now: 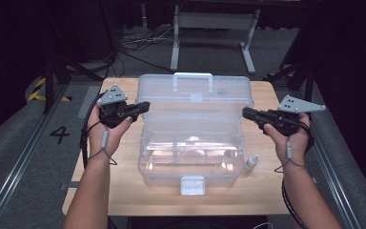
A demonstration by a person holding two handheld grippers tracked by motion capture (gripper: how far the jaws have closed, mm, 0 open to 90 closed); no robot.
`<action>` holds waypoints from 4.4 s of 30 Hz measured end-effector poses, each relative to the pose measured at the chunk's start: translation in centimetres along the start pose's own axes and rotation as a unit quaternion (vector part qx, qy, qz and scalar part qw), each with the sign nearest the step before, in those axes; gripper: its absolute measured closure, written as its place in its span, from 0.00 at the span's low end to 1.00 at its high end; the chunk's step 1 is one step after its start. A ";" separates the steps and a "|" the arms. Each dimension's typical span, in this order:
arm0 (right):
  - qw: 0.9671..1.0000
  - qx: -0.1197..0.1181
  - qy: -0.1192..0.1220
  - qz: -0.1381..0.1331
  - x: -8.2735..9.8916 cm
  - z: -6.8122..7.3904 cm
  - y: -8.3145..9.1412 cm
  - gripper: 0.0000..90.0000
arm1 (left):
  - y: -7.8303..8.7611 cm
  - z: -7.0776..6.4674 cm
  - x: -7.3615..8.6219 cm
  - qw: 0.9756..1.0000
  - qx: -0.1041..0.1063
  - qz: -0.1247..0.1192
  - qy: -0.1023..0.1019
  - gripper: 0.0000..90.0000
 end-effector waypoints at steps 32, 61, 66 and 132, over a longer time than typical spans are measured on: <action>0.994 0.107 -0.004 -0.018 -1.1 -2.4 -1.3 0.58 | -0.1 -0.1 0.1 1.000 0.008 0.002 0.006 0.99; 0.988 0.149 -0.001 -0.035 -1.9 -2.9 -2.3 0.68 | -0.3 -0.2 0.3 1.000 0.012 0.004 0.006 0.97; 0.987 0.157 -0.001 -0.032 -1.9 -2.9 -2.2 0.73 | -0.2 -0.2 0.3 1.000 0.012 0.004 0.008 0.97; 0.985 0.164 -0.022 -0.055 -3.0 -7.1 -5.0 0.86 | 4.7 2.6 4.5 0.997 -0.051 0.027 0.053 0.96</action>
Point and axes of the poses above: each handheld gripper's, and its own axes: y roughly backward along the jaws, x roughly out of its underside, z roughly to its left, the point moved 9 cm from there along -y, roughly forward along the jaws
